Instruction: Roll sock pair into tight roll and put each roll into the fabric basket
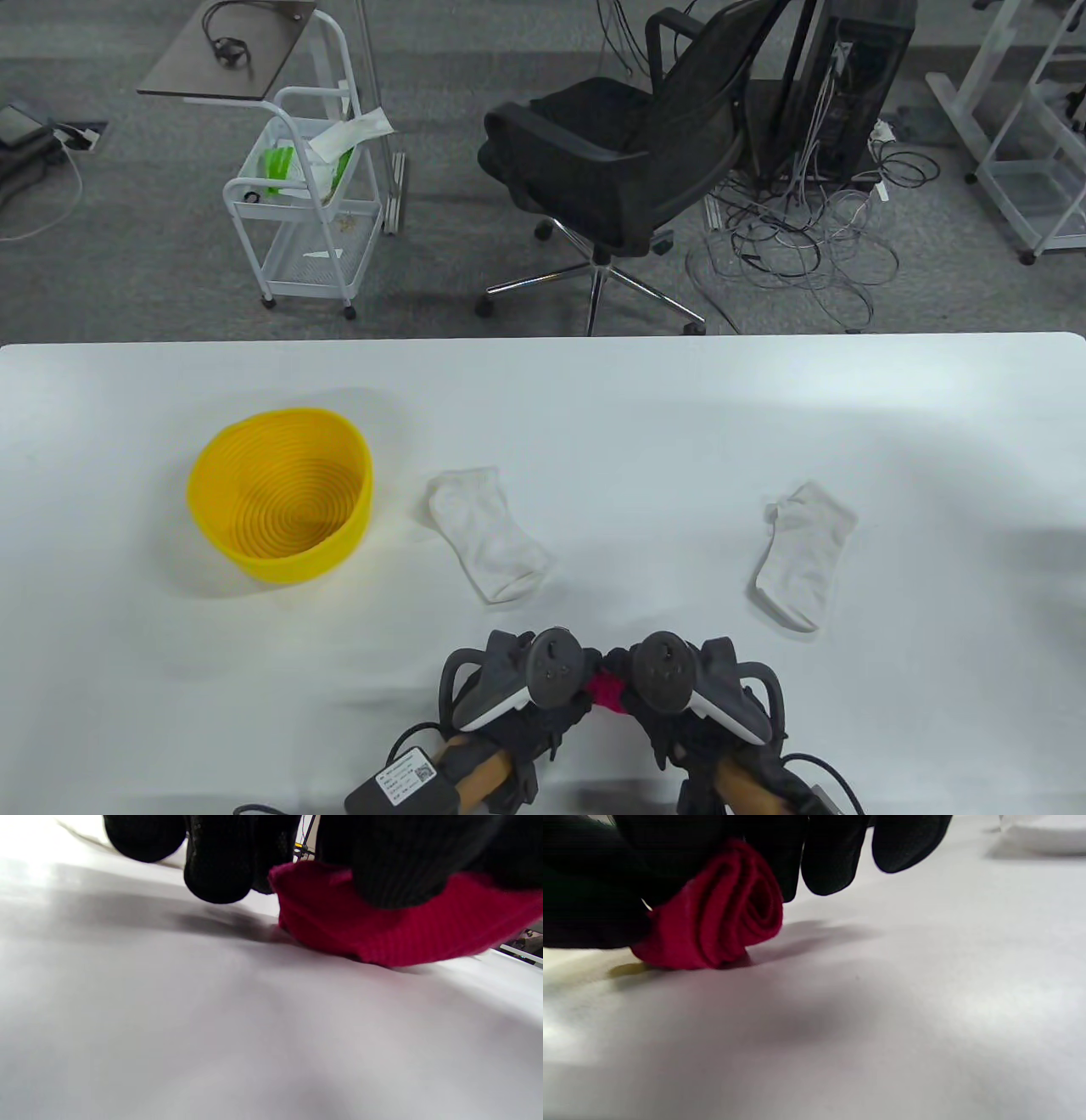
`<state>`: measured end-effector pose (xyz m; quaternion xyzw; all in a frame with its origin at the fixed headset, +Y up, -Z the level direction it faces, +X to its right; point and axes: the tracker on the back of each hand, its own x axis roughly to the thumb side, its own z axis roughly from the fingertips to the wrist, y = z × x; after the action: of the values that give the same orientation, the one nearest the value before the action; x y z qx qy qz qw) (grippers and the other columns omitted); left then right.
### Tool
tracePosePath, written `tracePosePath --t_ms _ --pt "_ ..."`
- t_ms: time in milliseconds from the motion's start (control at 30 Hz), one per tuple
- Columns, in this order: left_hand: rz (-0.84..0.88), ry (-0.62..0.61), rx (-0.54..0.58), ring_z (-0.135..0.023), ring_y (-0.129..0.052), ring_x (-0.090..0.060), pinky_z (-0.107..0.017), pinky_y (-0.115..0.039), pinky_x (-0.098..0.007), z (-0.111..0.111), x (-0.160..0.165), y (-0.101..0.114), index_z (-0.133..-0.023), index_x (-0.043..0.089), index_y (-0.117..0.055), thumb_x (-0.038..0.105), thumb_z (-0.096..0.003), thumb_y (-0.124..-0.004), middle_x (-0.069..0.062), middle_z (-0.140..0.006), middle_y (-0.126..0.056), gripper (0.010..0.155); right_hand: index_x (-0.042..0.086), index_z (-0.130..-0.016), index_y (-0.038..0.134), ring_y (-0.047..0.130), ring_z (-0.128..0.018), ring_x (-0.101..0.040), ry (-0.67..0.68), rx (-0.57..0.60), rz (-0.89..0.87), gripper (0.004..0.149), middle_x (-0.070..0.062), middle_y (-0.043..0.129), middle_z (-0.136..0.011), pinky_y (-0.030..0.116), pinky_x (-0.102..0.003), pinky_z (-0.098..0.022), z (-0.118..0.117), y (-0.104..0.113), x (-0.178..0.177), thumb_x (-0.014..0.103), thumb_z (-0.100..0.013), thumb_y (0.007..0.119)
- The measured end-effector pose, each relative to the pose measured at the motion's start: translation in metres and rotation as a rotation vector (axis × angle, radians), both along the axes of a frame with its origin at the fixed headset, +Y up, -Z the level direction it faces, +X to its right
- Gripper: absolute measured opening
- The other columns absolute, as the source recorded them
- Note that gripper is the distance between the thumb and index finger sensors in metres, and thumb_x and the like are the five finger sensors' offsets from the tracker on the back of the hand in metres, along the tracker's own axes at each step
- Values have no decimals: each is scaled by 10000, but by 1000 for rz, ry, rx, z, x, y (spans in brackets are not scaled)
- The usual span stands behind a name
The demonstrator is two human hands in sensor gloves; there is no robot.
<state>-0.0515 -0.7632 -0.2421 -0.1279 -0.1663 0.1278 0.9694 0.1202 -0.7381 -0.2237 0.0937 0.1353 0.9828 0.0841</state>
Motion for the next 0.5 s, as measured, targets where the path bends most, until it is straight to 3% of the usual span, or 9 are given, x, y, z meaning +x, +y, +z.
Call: tracePosePath --t_ms 133,500 --pt "-10 9 -28 -788 -838 -234 -564 -686 -446 -1 1 1 -890 428 -793 502 -361 -810 0 -1016 -723 534 413 -914 721 736 -981 -227 28 23 24 508 92 763 -1023 634 -538 -693 4 4 -3 511 -417 741" --pt "-2 -9 -33 -814 -808 -246 -574 -669 -447 0 0 0 -950 405 -718 528 -371 -757 -5 -1053 -668 593 381 -982 573 667 -1013 -257 -10 -122 78 636 61 681 -1073 603 -553 -702 -4 -18 -2 549 -400 764"
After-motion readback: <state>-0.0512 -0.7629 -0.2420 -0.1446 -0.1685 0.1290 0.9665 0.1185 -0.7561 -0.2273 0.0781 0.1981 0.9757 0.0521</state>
